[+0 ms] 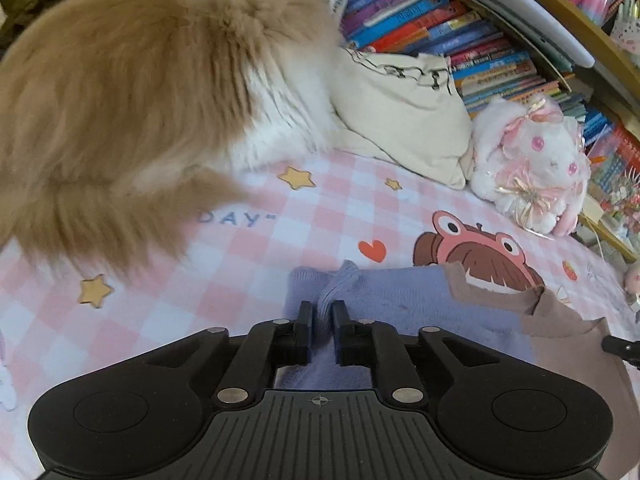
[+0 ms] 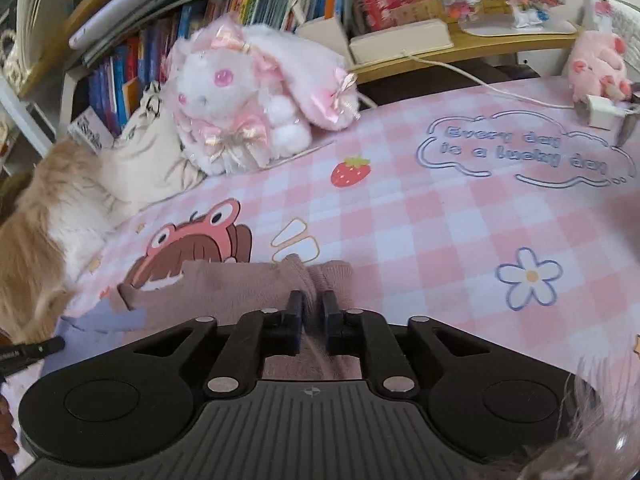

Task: Fold clothes
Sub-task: 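Lay the hem down near the collar and open both grippers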

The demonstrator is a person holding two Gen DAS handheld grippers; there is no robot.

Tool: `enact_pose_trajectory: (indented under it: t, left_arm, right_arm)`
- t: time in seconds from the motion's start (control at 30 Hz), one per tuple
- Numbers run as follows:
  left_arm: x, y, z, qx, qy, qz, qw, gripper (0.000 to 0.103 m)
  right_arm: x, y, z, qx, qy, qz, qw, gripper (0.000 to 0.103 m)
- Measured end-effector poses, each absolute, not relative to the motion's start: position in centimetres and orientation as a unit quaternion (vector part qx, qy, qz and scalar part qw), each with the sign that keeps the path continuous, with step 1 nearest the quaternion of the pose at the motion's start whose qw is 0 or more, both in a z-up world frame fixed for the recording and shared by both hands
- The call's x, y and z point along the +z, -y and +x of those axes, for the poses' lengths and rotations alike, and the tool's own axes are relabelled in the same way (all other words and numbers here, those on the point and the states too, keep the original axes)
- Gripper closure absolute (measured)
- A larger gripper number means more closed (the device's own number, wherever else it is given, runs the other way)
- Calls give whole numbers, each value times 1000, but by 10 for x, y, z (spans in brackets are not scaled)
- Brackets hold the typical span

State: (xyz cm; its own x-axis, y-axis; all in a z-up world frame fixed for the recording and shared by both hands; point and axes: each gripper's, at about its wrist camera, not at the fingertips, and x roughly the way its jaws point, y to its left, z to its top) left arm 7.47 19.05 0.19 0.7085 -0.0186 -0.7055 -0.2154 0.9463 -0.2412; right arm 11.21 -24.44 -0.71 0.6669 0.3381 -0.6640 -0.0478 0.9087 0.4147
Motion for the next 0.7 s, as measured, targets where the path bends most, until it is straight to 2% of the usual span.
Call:
enact_pose_trajectory:
  t: [0.03,0.17,0.23,0.27,0.33,0.37,0.4,0.47,0.7]
  left_arm:
    - [4,-192,68,63,-372,-156,913,70]
    - [2,-200,53,55,-371,-191,907,64]
    - [-6,-206,51,46,-378,-232,895,57]
    - [-10,-209,51,45,-381,-255,888,56]
    - [-16,-213,50,49,-377,-288,879,58]
    - [-17,-214,50,50,-375,-296,877,62]
    - [-18,-215,50,51,-374,-302,876,62]
    - [-19,-214,52,49,-385,-298,872,81]
    - [-17,-223,49,65,-387,-283,875,81]
  right_arm:
    - [-6,248,109,107,-392,190,894,90]
    - [-7,262,100,120,-404,226,878,84]
    - [-12,265,100,131,-419,241,865,64]
    - [-14,265,100,131,-425,243,862,63]
    - [-19,264,100,125,-433,248,857,64]
    - [-22,264,99,123,-432,255,856,67]
    - [-24,263,98,120,-432,264,854,76]
    - [-27,262,95,116,-434,286,846,81]
    - [-28,251,77,129,-449,308,829,84]
